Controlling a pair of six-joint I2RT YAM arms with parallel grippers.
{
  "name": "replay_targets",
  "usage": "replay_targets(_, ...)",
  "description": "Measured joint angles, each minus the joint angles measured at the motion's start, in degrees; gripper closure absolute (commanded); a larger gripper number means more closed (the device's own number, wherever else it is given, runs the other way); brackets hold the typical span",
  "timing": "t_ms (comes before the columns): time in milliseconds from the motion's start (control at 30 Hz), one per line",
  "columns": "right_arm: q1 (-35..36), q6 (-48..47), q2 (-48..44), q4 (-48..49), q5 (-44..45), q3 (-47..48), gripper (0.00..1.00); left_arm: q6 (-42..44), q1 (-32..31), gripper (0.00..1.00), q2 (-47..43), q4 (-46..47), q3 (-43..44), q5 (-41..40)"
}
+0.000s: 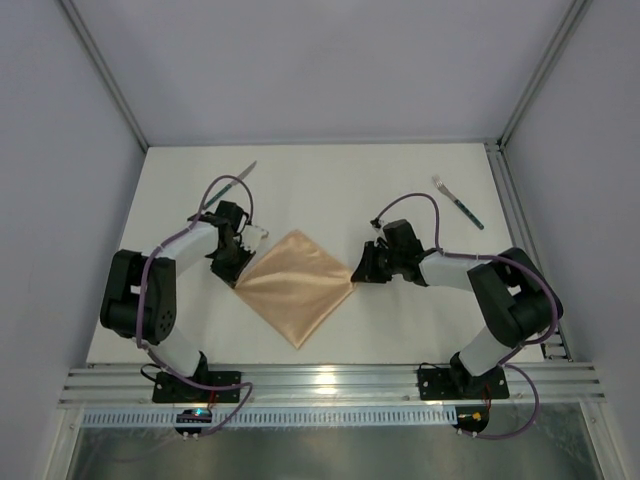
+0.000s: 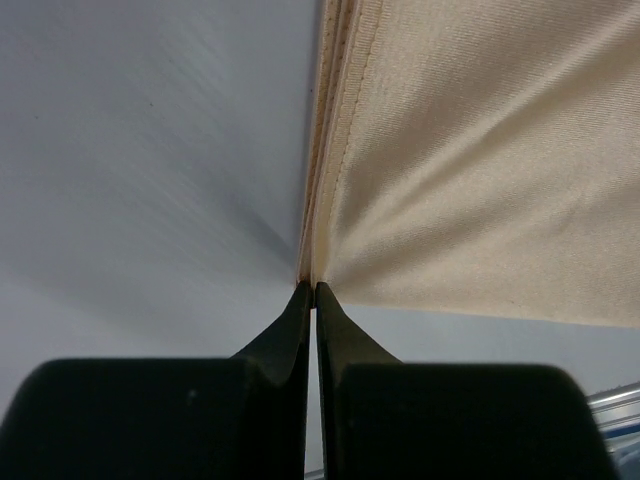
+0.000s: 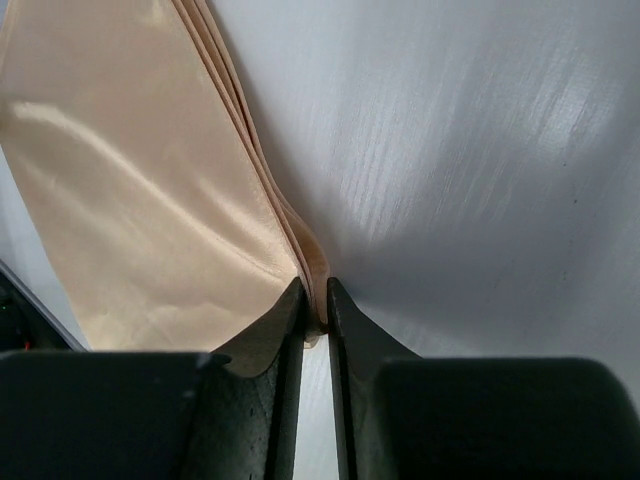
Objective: Fold the napkin into a case and place the utensils inside
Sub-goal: Smooth out the square-folded napkin at the center of the board.
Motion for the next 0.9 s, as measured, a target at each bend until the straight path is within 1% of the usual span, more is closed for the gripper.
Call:
replay_targets(133, 0.0, 0.3, 0.0, 0.1, 0.0, 0.0, 0.81, 0.1, 0.0, 1.00, 1.7, 0.2, -0.1, -1.2)
replay_targets(167, 0.0, 0.3, 0.0, 0.1, 0.0, 0.0, 0.78, 0.1, 0.0, 1.00, 1.7, 0.2, -0.1, -1.3)
replay_targets(200, 0.0, 0.3, 0.0, 0.1, -0.1, 0.0, 0.68, 0.1, -0.1, 1.00, 1.7, 0.2, -0.1, -1.5)
replay_targets(300, 0.1, 0.0, -0.9, -0.4, 0.3, 0.1, 0.55, 0.2, -0.2, 1.00, 1.8, 0.2, -0.1, -1.7)
replay_targets(333, 0.2, -0.5, -1.9, -1.2, 1.1, 0.1, 0.48, 0.3, -0.2, 1.00, 1.8, 0.2, -0.1, -1.7)
replay_targets(433, 0.5, -3.1, -6.9, -6.4, 5.3, 0.0, 0.40, 0.7, -0.2, 1.00, 1.8, 0.3, -0.1, -1.8)
replay_targets(500, 1.7, -5.7, -12.3, -8.9, 8.8, -0.3, 0.40, 0.8, -0.2, 1.00, 1.6, 0.4, -0.3, -1.8)
replay_targets(533, 3.2, -7.1, -15.5, -9.8, 10.9, -0.5, 0.42, 0.9, -0.2, 1.00, 1.4, 0.6, -0.4, -1.8)
replay_targets(567, 5.5, -8.5, -18.8, -10.3, 12.8, -0.8, 0.49, 0.9, -0.2, 1.00, 1.3, 0.7, -0.6, -1.8)
replay_targets(600, 9.2, -10.5, -22.3, -10.0, 14.6, -1.2, 0.64, 0.9, -0.2, 1.00, 1.2, 0.8, -0.6, -1.8)
replay_targets(667, 15.8, -13.6, -26.0, -7.4, 14.0, -2.1, 0.81, 0.9, -0.2, 1.00, 1.2, 0.9, -0.7, -1.8)
replay_targets(733, 20.8, -15.7, -26.1, -4.8, 11.2, -2.7, 0.94, 0.9, -0.2, 1.00, 1.2, 0.9, -0.7, -1.8)
replay_targets(767, 23.1, -17.1, -24.4, -3.8, 9.3, -2.5, 0.96, 0.8, -0.2, 1.00, 1.2, 0.9, -0.7, -1.8)
replay_targets(900, 29.2, -21.7, -14.3, -3.4, 5.3, -0.4, 0.96, 0.8, -0.2, 1.00, 1.2, 1.0, -0.8, -1.8)
